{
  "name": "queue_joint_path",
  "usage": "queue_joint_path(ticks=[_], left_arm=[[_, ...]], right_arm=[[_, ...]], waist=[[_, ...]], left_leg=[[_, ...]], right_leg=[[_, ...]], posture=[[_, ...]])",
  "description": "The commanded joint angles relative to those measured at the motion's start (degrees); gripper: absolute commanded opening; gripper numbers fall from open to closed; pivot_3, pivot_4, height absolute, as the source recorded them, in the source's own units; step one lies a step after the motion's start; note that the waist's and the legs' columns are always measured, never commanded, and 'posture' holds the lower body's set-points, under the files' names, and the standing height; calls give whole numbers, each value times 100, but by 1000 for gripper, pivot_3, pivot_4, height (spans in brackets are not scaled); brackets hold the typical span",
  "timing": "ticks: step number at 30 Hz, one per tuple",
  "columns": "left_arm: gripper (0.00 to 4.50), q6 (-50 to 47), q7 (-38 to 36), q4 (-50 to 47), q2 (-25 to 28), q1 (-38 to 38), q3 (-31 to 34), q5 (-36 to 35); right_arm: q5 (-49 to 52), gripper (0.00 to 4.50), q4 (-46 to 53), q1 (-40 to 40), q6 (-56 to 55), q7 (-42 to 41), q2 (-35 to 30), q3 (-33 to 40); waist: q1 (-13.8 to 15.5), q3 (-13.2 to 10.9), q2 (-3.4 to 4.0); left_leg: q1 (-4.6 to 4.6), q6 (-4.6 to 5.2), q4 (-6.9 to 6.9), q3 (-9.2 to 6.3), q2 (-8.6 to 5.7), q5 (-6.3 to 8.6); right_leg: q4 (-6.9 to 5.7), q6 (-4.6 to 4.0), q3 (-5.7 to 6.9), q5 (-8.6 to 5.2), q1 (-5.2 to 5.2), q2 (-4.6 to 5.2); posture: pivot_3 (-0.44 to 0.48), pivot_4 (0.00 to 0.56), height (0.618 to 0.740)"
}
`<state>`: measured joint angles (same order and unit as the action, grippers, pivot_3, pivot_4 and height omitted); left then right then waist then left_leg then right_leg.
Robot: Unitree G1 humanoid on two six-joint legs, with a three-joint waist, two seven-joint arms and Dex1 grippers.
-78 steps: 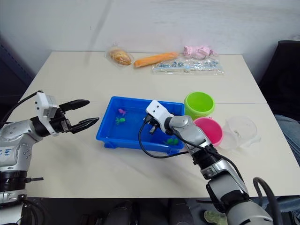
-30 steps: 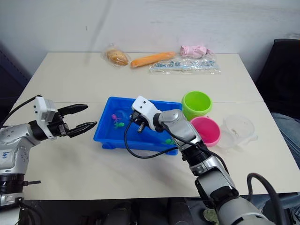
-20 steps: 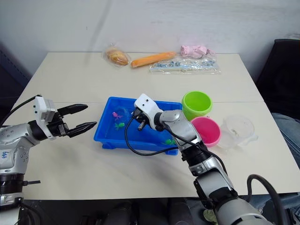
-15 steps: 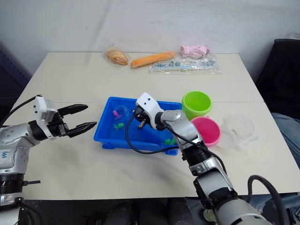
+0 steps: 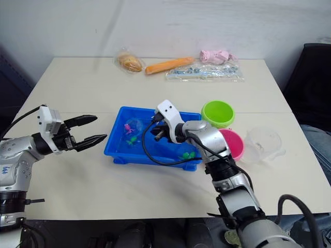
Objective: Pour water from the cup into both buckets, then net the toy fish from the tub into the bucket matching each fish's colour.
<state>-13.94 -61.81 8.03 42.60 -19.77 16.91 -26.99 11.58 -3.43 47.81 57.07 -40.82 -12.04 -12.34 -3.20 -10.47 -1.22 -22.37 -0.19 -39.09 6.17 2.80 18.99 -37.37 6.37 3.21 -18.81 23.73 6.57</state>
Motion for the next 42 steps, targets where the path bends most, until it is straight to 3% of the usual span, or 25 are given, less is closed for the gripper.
queue_joint_path(ticks=[1,12,18,28,34,38,42], left_arm=[[4445,-58,-58,-177,80,-107,53,-165],[4445,-441,-108,-729,-197,-317,-317,-434],[4445,-581,-360,-866,-403,-588,-773,-487],[4445,-540,-842,-517,-872,-1168,-1402,-413],[4445,-348,-1069,-100,-1196,-1450,-1662,-304],[4445,-247,-1213,119,-1346,-1574,-1788,-241],[4445,-127,-1297,359,-1487,-1757,-1852,-160]], right_arm=[[536,0,920,19,576,-233,-319,328],[1708,0,3202,-845,2403,19,-1417,1688],[2160,0,4036,-1215,3484,383,-1356,2906],[4464,0,5021,-3058,3543,701,-2530,5681],[5476,0,5268,-4514,3543,1228,-2843,7497],[5757,0,5410,-5253,3332,1492,-2766,8119],[5301,0,5668,-6086,2522,1707,-2586,8112]], waist=[[7,0,0],[74,0,0],[158,0,0],[293,0,0],[354,0,0],[341,0,0],[359,0,0]], left_leg=[[0,0,0,0,0,0],[-4,1,5,-2,0,1],[-3,2,5,-2,-1,1],[-2,12,6,-5,-12,6],[-2,12,5,-11,-23,5],[1,14,3,-8,-24,4],[3,15,2,-10,-30,2]], right_leg=[[1,0,0,0,0,0],[18,0,5,0,-2,-1],[31,2,5,1,-8,-5],[57,13,7,7,-25,-8],[61,14,11,8,-31,-14],[76,22,5,12,-35,-17],[89,22,3,12,-36,-21]], posture=[[0,150,740],[0,150,740],[0,150,740],[0,150,740],[0,150,740],[0,150,740],[0,150,740]])
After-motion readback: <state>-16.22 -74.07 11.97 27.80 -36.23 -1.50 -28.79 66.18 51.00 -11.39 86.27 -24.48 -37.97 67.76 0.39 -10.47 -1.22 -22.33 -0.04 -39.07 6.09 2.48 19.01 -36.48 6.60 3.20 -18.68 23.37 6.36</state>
